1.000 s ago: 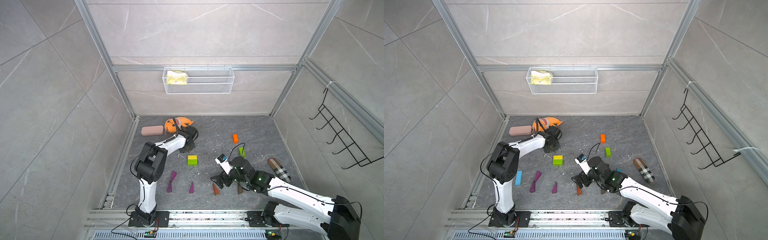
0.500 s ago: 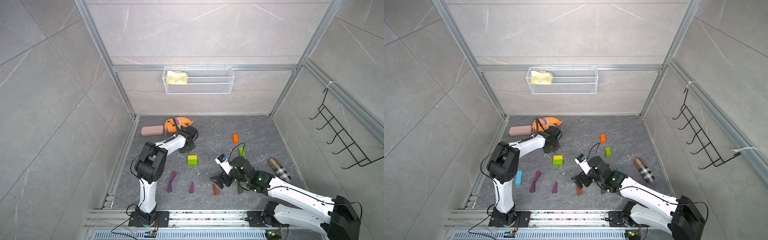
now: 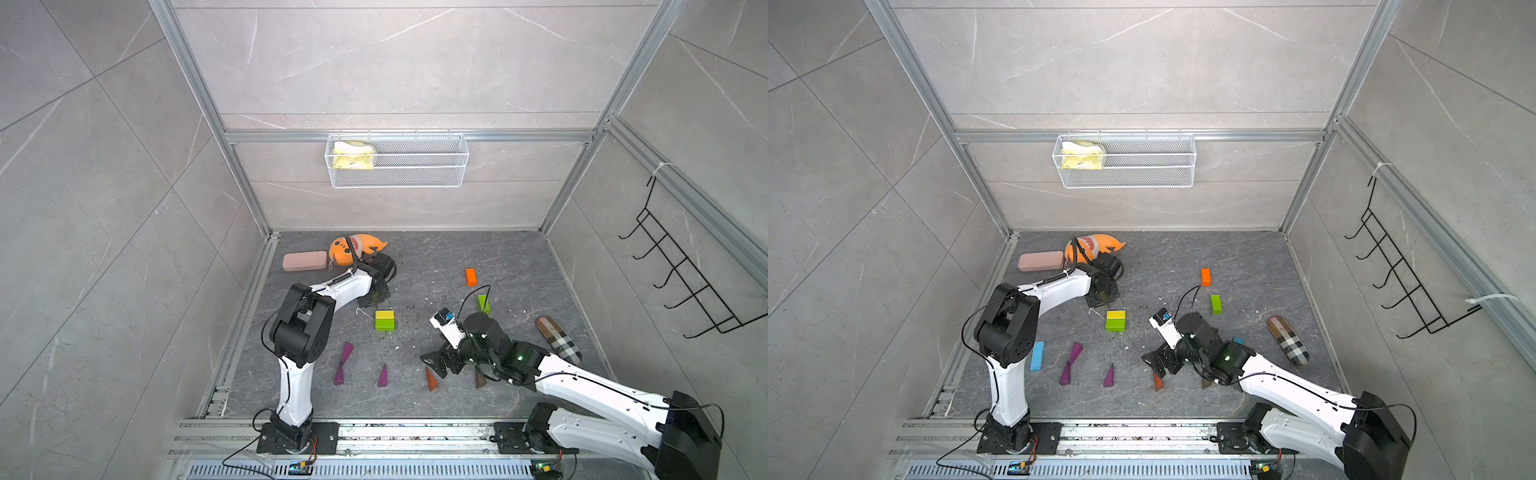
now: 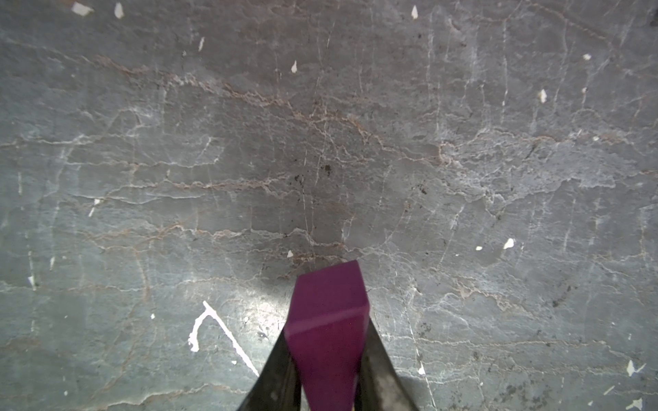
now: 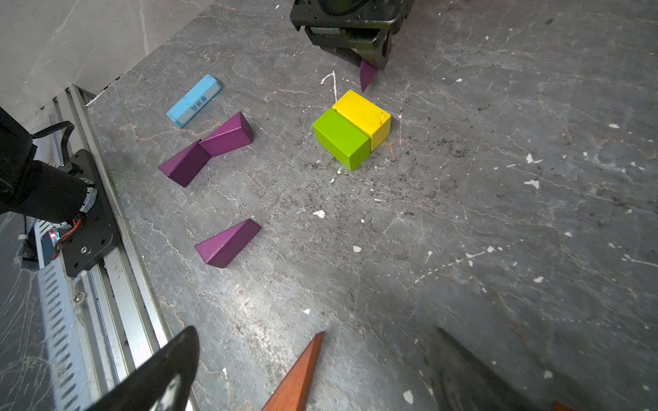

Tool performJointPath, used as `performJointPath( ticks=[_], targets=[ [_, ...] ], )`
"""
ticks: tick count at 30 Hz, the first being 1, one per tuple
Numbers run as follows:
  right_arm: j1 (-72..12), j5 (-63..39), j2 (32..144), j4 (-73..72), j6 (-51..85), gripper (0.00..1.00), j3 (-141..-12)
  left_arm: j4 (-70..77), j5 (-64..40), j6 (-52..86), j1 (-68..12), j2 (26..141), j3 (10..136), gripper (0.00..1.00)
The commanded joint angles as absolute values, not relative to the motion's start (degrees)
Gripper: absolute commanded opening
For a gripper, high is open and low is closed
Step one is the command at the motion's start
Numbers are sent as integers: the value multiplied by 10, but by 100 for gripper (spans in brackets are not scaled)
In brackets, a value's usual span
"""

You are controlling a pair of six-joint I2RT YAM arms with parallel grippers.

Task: Assemble a small pinwheel with building blocks
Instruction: Assemble the building block at the center of the board.

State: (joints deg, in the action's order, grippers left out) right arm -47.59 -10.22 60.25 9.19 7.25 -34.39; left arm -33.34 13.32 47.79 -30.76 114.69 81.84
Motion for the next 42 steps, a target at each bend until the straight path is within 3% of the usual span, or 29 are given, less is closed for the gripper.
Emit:
performJointPath(
  ticks=[1, 33, 42],
  targets=[
    [-473, -112, 597, 103, 69, 100, -355, -345, 135, 476, -310, 1156, 821, 12],
    [-473, -127, 608, 104, 70, 100, -358, -347, 125, 477, -310, 1169, 824, 20],
    [-473, -129, 610, 103, 70, 100, -358, -348, 120, 475, -310, 1172, 826, 31]
  ],
)
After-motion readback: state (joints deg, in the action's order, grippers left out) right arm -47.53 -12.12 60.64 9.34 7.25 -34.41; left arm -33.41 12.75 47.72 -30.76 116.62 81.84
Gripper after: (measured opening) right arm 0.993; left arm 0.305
